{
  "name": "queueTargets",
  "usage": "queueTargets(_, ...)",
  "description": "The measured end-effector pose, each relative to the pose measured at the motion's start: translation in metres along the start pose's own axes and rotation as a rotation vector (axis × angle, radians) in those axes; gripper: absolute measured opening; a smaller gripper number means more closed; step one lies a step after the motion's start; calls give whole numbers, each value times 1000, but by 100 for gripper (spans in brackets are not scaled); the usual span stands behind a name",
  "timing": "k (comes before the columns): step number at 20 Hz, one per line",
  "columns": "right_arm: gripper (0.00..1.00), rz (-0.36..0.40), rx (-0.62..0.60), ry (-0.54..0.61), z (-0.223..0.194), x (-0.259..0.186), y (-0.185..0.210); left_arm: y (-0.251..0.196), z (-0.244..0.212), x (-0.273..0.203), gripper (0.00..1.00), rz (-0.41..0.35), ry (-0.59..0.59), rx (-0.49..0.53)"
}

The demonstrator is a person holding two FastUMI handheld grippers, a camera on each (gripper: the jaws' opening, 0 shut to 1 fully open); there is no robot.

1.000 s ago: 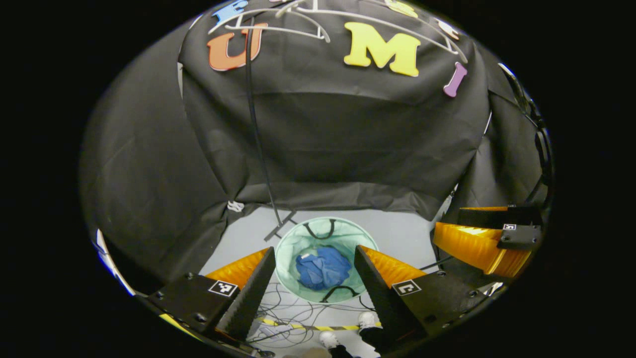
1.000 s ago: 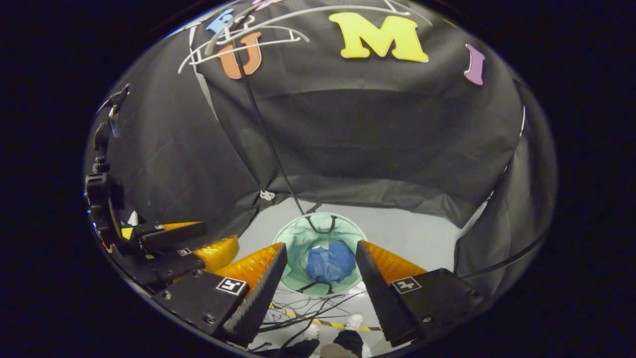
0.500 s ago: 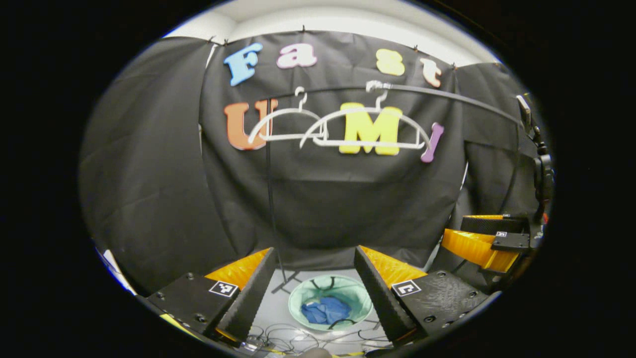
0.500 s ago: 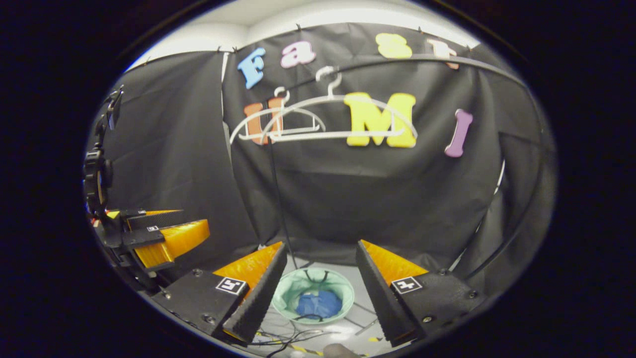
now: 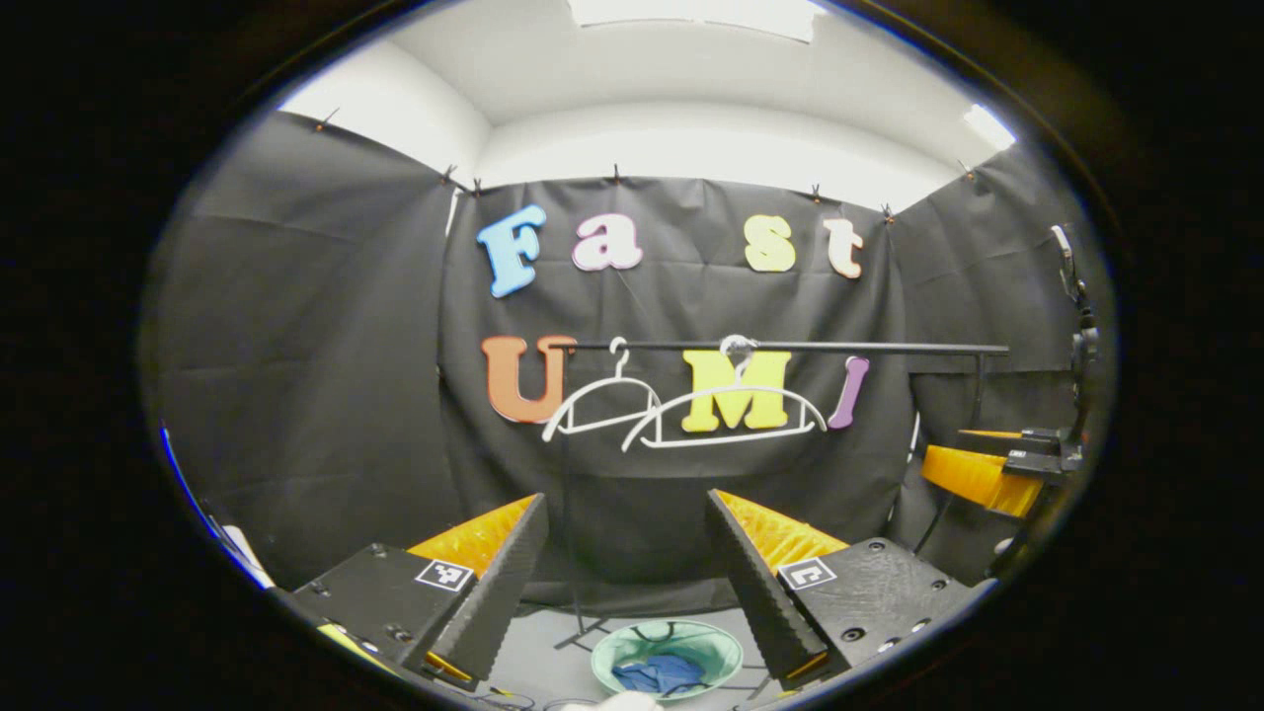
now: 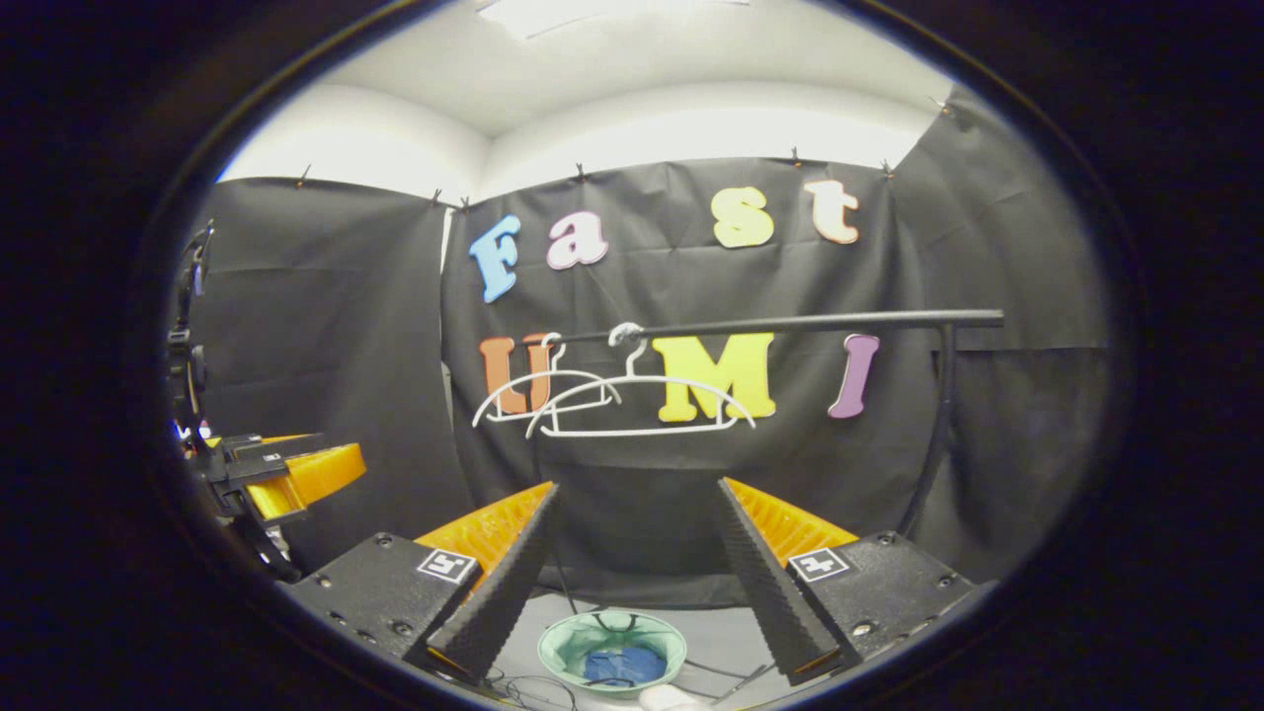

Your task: Grasp the clothes on the hanger with both hands and then place them into the laundry hamper below.

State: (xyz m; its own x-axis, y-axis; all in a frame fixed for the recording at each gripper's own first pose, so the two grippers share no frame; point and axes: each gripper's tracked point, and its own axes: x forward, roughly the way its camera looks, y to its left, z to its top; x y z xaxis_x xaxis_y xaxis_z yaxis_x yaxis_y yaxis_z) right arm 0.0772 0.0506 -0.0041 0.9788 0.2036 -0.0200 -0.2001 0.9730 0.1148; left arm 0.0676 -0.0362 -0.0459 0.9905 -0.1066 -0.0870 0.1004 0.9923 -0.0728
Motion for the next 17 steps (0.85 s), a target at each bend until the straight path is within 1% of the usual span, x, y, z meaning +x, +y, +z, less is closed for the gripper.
queueTargets(3,100,-22,5,-26,8,-17,-9,5,14,-16,96,29,-27,1)
queueTargets(7,100,-80,14,-41,9,-32,-29,6,12,-20,98,31,-21,4)
queueTargets(9,100,-91,30,-54,9,-34,-28,5,10,-21,99,31,-8,-2)
queueTargets(11,96,-92,27,-58,7,-34,-24,6,9,-24,100,28,-11,-7)
queueTargets(13,98,-95,19,-60,5,-34,-20,9,11,-26,100,41,-19,1)
queueTargets(14,96,-100,18,-64,4,-35,-18,9,12,-26,100,43,-22,-1)
queueTargets(16,98,-93,24,-73,7,-35,-13,11,14,-27,100,47,-32,-9)
queueTargets(17,96,-90,26,-80,8,-35,-11,13,15,-28,100,54,-37,-9)
